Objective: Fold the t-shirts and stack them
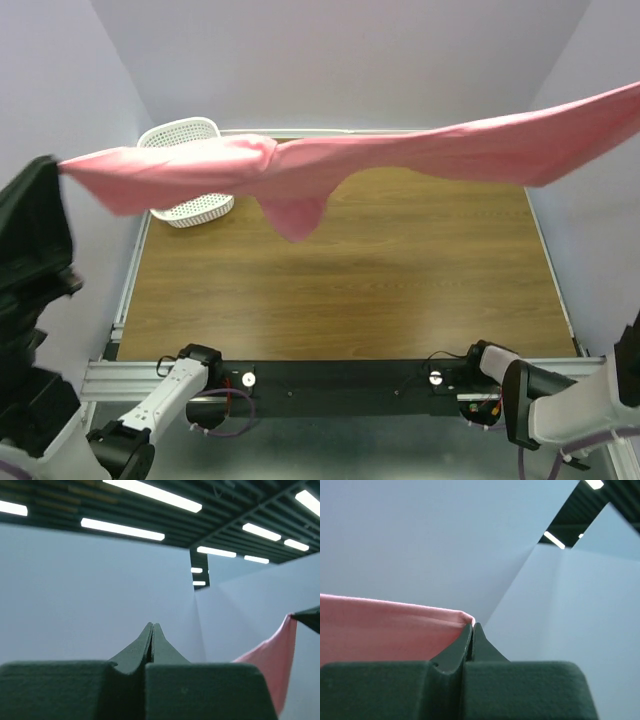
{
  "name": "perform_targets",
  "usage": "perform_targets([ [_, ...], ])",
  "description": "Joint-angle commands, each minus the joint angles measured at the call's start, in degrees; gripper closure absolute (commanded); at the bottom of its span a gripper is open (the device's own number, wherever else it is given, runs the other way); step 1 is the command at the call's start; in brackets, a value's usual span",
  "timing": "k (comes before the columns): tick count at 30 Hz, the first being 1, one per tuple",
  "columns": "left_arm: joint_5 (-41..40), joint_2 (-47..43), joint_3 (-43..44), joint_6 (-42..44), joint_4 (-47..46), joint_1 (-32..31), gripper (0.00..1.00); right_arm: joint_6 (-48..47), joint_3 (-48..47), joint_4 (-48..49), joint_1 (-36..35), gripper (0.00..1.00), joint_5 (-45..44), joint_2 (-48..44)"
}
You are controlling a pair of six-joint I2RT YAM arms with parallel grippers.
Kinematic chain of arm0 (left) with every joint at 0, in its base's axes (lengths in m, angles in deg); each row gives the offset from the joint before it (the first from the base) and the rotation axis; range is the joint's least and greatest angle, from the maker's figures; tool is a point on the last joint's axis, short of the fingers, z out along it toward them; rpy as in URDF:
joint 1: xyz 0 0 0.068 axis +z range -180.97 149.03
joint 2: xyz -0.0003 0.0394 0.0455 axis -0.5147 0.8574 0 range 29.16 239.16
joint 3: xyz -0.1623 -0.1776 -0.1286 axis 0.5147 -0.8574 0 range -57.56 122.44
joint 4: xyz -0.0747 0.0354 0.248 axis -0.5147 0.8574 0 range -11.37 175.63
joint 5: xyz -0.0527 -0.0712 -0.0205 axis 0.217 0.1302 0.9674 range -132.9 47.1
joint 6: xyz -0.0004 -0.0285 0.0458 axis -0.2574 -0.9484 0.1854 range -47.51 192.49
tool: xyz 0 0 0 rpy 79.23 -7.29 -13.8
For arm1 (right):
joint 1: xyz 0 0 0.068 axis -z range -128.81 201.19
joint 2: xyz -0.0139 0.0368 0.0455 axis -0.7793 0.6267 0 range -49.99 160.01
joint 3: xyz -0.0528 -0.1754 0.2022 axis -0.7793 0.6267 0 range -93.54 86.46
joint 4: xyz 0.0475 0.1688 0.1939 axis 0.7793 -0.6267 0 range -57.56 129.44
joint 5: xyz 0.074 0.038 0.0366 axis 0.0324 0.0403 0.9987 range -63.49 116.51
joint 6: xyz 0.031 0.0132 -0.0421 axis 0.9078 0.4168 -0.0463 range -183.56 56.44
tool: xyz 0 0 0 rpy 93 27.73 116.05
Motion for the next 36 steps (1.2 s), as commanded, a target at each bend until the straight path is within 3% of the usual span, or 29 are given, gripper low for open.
perform_targets([
  [1,-3.9,3.5,7.6,0.3,2.9,-0.1,1.0,4.0,-2.7,3.9,-4.6,0.99,-13.3,0.8],
  [4,-6.3,3.5,8.1,0.4,2.9,-0.2,1.0,2.6,0.9,5.2,-7.8,0.99,-17.4,-1.8],
  [7,-7.0,3.3,3.9,-0.1,2.6,-0.2,1.0,1.9,9.2,5.6,-9.3,0.99,-15.2,-5.3],
  [13,-7.8,1.9,-17.5,-2.3,-5.5,-0.2,1.0,1.1,31.9,8.3,-9.3,0.99,-9.9,-11.7],
  [15,-8.5,2.4,-27.3,-2.7,-8.0,-0.2,1.0,0.7,44.7,10.2,-9.4,0.99,-7.8,-14.3],
  [19,-9.1,9.9,-42.7,-3.9,-15.5,-0.2,1.0,-1.9,65.8,17.7,-9.3,1.0,-4.6,-16.0],
  [23,-8.8,24.3,-47.9,-6.2,-21.3,-0.2,1.0,-3.2,84.7,27.4,-9.3,1.0,0.2,-11.5],
  [26,-8.3,39.0,-45.3,-6.6,-22.7,-0.2,1.0,-3.4,93.9,38.7,-9.3,1.0,2.3,-4.2],
  [28,-7.8,50.5,-39.0,-6.8,-20.7,-0.2,1.0,-3.2,94.9,46.5,-9.3,0.99,2.8,7.2],
  [33,-8.3,69.4,-20.6,-7.9,-13.5,-0.2,1.0,-0.6,82.8,49.5,-9.3,0.99,1.7,35.9],
  [36,-9.2,76.0,-13.2,-8.6,-10.6,-0.2,1.0,1.0,76.4,49.5,-9.3,1.0,0.6,42.4],
])
